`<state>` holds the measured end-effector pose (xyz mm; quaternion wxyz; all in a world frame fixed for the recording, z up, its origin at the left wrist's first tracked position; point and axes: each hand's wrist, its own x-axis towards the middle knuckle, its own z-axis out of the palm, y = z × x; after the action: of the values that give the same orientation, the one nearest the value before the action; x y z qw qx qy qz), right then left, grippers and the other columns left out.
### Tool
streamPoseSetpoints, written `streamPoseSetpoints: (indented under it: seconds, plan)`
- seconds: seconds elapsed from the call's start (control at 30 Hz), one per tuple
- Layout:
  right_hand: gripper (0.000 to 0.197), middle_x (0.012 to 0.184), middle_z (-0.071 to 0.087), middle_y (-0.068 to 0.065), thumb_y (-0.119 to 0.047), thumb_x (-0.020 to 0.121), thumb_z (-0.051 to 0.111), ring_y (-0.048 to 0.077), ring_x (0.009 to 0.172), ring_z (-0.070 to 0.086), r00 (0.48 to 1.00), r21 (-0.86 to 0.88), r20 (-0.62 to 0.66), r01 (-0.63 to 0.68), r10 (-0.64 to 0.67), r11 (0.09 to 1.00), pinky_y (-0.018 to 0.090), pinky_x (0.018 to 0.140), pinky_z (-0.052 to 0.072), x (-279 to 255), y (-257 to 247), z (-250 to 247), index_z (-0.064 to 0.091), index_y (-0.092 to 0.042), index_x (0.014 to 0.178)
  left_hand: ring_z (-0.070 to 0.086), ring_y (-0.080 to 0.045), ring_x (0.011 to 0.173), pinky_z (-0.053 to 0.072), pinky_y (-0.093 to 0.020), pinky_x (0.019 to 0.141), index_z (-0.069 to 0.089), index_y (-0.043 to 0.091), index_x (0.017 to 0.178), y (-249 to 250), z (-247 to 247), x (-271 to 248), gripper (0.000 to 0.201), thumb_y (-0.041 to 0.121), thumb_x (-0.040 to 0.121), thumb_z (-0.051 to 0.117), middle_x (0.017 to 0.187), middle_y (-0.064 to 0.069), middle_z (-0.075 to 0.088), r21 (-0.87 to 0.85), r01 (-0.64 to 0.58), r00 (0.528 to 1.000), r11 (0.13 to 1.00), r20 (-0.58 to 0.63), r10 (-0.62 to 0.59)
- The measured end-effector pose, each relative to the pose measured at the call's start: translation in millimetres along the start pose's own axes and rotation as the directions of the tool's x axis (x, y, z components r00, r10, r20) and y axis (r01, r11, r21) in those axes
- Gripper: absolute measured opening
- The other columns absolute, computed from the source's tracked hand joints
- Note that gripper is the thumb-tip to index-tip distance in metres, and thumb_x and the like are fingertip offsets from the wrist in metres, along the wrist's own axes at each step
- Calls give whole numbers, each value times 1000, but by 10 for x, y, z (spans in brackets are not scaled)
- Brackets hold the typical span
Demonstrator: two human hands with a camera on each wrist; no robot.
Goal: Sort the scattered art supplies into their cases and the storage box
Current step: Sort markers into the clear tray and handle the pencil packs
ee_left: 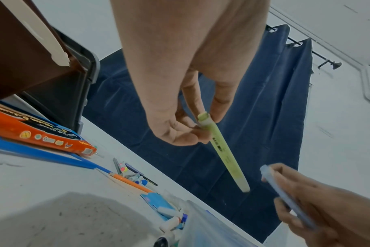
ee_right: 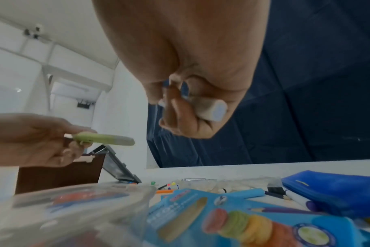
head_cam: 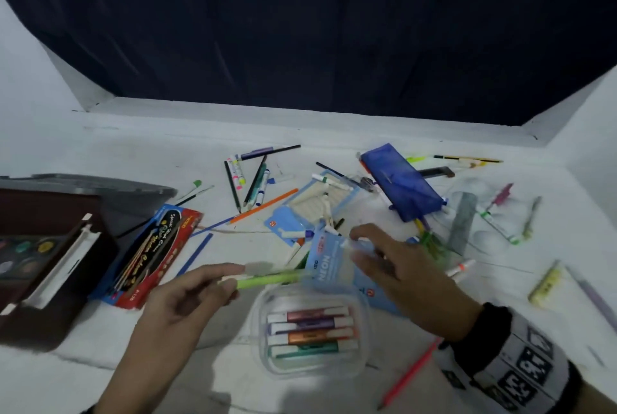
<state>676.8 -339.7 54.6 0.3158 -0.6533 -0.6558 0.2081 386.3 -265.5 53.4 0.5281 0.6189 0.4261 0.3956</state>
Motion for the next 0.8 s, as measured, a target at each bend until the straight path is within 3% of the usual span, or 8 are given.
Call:
streamPoseSetpoints:
  seconds: [0.1,0.2,0.33,0.43,0.53,0.63,0.7,0.8]
  plan:
    - [34,108,60,-4,-33,100,44,6,95,57,988,-125,144,64,-45,990,31,86,48,-98,82,92,55,-36,131,70,-17,79,55,-21,80,79,25,97,14,-1,-57,21,15,80,70,80,-10,72,-23,-5,1000,1000,-17,5]
    - [39,116,52,-4,-22,104,40,7,101,51,943,-250,318,186,-101,950,27,89,42,-123,-11,183,50,-30,140,69,-20,83,58,-20,81,78,20,104,2,18,-103,23,16,83,69,85,-14,69,-84,-5,996,996,-90,-2]
    - [36,127,57,1,-15,103,41,14,113,52,905,-338,406,275,-124,900,29,97,43,-47,-140,338,54,-19,136,72,-23,98,57,-29,92,77,16,103,-37,41,-162,23,28,87,66,103,-8,75,-210,7,981,978,-186,-47]
    - [32,125,61,5,-12,100,45,20,112,56,889,-364,434,319,-143,875,36,98,45,22,-150,471,58,-15,129,71,-28,99,58,-36,92,72,9,103,-42,26,-161,28,31,92,59,97,-7,70,-430,50,962,902,-222,-159]
    - [32,127,61,6,-15,100,46,24,116,56,872,-396,475,335,-122,855,37,101,44,53,-161,553,56,-15,131,70,-26,81,58,-38,78,64,16,104,-12,-8,-180,27,38,96,49,90,-3,57,-530,98,941,843,-227,-252]
    - [31,121,63,8,-15,97,49,28,109,60,862,-503,497,382,-102,775,39,90,47,62,-162,621,55,-16,127,59,-23,68,50,-38,73,66,18,102,-31,-33,-235,32,43,95,49,80,-4,53,-487,158,936,859,-204,-288]
    - [27,116,64,8,-16,96,50,27,103,62,862,-547,498,393,-90,739,38,83,48,63,-154,658,55,-17,123,59,-25,68,51,-39,72,67,14,103,-55,-29,-271,32,41,94,52,78,-8,54,-401,182,946,898,-178,-271]
    - [26,116,64,7,-18,97,52,26,103,62,862,-544,493,411,-117,732,38,84,49,72,-140,694,56,-18,123,65,-27,75,55,-41,78,74,18,100,-49,27,-297,28,38,91,56,75,-10,59,-283,132,968,950,-169,-185]
